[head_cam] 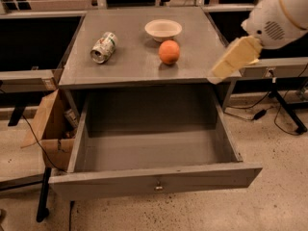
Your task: Place orange into top drawer
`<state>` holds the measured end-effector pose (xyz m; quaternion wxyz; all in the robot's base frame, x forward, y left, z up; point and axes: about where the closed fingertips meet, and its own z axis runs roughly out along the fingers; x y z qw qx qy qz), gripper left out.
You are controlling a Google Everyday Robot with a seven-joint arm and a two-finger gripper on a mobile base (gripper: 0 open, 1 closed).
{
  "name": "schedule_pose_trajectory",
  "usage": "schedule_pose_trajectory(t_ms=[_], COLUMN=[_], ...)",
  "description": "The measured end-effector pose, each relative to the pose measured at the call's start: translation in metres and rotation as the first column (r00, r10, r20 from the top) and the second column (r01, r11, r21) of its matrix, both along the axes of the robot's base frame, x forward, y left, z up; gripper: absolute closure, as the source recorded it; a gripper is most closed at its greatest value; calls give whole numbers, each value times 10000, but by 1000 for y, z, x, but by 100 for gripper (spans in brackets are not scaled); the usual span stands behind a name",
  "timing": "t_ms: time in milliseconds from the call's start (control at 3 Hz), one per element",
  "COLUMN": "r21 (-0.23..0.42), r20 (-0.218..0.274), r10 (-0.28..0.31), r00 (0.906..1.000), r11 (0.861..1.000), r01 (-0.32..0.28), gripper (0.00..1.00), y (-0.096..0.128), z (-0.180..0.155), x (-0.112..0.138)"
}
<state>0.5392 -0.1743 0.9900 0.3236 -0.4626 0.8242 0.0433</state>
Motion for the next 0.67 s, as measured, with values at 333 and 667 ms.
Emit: schedule_pose_trajectory(t_ms=[333,667], r21=[792,1651], r20=[321,810], r10=[-412,-866], r00=[9986,9929], r11=[9961,9836], r01=[385,723], gripper=[0,0], y=[30,67], z=[-3,-8], x=[42,93])
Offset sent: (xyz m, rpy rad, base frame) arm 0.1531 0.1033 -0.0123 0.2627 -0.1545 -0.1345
